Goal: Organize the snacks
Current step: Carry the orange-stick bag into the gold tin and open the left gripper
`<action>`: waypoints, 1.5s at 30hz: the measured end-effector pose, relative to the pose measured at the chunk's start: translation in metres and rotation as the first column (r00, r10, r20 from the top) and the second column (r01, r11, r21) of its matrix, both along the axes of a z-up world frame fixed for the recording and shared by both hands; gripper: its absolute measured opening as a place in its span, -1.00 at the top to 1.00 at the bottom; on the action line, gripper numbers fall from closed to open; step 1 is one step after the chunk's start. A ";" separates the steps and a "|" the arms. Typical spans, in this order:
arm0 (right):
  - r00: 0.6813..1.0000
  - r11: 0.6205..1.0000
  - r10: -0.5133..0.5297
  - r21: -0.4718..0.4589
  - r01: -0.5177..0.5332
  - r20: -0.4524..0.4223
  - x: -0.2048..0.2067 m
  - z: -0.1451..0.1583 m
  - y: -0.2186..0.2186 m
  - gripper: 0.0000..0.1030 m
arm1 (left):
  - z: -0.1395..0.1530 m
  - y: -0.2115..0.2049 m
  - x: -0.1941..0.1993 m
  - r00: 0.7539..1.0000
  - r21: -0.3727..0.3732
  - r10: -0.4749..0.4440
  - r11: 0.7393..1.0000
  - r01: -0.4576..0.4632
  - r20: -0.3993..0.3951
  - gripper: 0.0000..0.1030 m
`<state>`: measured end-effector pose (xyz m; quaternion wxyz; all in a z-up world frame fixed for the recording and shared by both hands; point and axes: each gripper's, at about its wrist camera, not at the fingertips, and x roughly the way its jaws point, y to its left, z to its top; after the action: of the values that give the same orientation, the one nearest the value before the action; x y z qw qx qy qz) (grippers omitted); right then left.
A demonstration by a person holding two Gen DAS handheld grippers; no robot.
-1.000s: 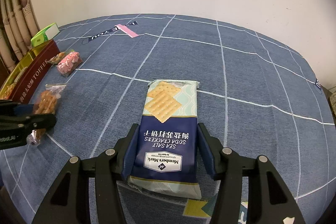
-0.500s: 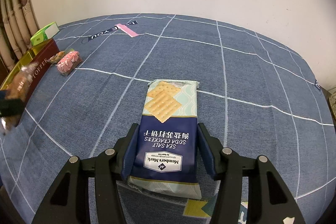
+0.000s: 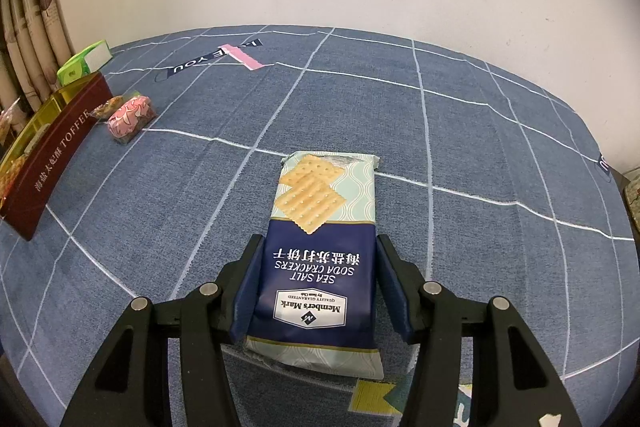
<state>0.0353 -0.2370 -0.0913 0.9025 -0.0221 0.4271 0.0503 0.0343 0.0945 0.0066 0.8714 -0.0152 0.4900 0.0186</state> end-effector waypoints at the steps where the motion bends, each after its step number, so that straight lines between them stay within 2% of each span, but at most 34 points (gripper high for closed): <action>1: 1.000 1.000 0.000 -0.001 0.000 0.000 0.000 0.000 0.000 0.01 | -0.001 0.013 0.000 1.000 0.002 0.026 1.000 -0.026 -0.007 0.20; 5: 1.000 1.000 0.001 -0.002 -0.001 0.000 0.000 0.000 0.001 0.01 | -0.009 0.048 0.001 0.996 -0.001 0.083 0.997 -0.083 -0.039 0.20; 11: 1.000 1.000 0.000 -0.009 0.000 0.000 0.001 0.000 0.000 0.01 | -0.023 0.076 0.002 0.991 -0.001 0.111 0.994 -0.111 -0.076 0.20; 17: 1.000 1.000 -0.025 -0.005 0.025 -0.006 0.000 0.001 0.001 0.00 | -0.037 0.083 0.004 0.990 0.034 0.089 0.996 -0.086 -0.107 0.20; 25: 0.996 0.996 -0.084 -0.018 0.083 -0.029 0.000 0.002 0.007 0.10 | -0.043 0.090 0.007 0.992 0.056 0.071 0.996 -0.065 -0.108 0.20; 30: 0.993 0.994 -0.110 -0.029 0.109 -0.050 0.003 0.004 0.009 0.11 | -0.044 0.088 0.005 0.995 0.089 0.045 0.995 -0.037 -0.087 0.18; 34: 0.990 0.990 -0.129 -0.056 0.126 -0.058 0.004 0.006 0.014 0.11 | -0.046 0.088 0.003 0.996 0.085 0.037 0.996 -0.030 -0.083 0.17; 37: 0.987 0.987 -0.147 -0.069 0.142 -0.065 0.005 0.008 0.018 0.11 | -0.044 0.093 0.001 0.997 0.049 0.042 0.998 -0.039 -0.069 0.01; 38: 0.986 0.986 -0.153 -0.070 0.148 -0.066 0.005 0.010 0.019 0.11 | -0.042 0.095 0.000 0.997 0.046 0.046 0.998 -0.043 -0.057 -0.10; 41: 0.983 0.983 -0.174 -0.069 0.170 -0.065 0.003 0.017 0.023 0.11 | -0.033 0.096 -0.004 0.999 0.031 0.031 0.999 -0.031 -0.018 -0.24; 45: 0.983 0.984 -0.176 -0.027 0.174 -0.060 0.002 0.034 0.034 0.11 | -0.017 0.097 -0.011 0.998 0.025 0.028 0.999 -0.029 0.056 -0.26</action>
<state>0.0372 -0.2031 -0.0578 0.8895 0.0073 0.4556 -0.0331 0.0238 0.1919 -0.0104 0.8845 -0.0113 0.4650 0.0369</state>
